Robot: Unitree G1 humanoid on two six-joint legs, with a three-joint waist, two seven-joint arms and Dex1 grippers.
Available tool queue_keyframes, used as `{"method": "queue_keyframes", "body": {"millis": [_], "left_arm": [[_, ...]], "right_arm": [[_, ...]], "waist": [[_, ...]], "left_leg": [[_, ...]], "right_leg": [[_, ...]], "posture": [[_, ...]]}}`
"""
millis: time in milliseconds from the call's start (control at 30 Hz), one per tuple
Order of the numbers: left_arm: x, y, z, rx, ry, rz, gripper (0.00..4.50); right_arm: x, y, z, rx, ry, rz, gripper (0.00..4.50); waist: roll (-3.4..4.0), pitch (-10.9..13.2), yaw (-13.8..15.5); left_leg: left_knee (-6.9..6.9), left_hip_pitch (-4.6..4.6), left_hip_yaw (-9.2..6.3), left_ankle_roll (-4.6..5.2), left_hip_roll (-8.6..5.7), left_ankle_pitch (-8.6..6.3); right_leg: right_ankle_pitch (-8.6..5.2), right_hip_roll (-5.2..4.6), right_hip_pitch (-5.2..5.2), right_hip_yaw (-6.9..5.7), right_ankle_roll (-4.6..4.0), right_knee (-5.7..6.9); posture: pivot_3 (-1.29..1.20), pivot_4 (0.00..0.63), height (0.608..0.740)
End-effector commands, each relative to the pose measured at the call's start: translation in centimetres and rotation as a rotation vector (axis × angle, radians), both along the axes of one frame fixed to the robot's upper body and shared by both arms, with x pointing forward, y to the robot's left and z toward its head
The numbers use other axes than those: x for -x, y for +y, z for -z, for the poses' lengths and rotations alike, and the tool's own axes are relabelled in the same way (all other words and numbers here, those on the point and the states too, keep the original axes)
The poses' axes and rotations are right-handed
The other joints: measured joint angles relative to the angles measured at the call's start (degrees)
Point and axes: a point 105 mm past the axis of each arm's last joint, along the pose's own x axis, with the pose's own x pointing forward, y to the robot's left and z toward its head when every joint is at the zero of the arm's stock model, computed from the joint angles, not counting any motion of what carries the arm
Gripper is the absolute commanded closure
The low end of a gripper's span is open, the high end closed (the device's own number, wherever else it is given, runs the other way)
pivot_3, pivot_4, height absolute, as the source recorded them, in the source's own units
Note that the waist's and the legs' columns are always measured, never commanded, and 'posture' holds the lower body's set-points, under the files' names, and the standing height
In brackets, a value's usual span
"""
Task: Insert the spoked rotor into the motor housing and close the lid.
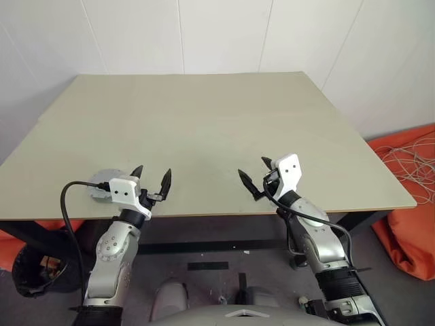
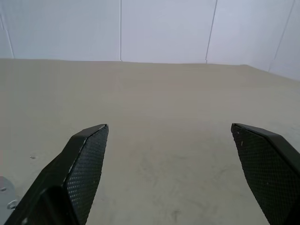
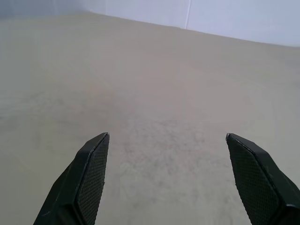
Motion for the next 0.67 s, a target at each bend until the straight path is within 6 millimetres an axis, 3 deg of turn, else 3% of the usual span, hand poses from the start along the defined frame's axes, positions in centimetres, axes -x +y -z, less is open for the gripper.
{"method": "queue_keyframes", "body": {"millis": [33, 667], "left_arm": [[-0.03, 0.46, -1.81, -0.021, -0.073, -0.03, 0.03], [-0.24, 0.21, -2.62, -0.035, -0.064, -0.074, 0.03]], "right_arm": [[-0.25, -0.71, -1.4, -0.013, -0.078, 0.049, 0.0], [-0.03, -1.19, -0.74, -0.002, -0.034, 0.08, 0.0]], "waist": [[0.0, 0.0, -0.55], [0.01, 0.01, -1.15]], "left_leg": [[0.0, 0.03, 0.0, 0.0, 0.0, 0.0], [-0.01, 0.05, 0.0, 0.03, 0.0, -0.02]], "right_leg": [[0.0, 0.0, 0.02, 0.0, -0.01, 0.01], [0.0, 0.0, 0.05, 0.0, -0.01, 0.0]], "posture": [[0.0, 0.0, 0.74], [0.0, 0.0, 0.74]]}}
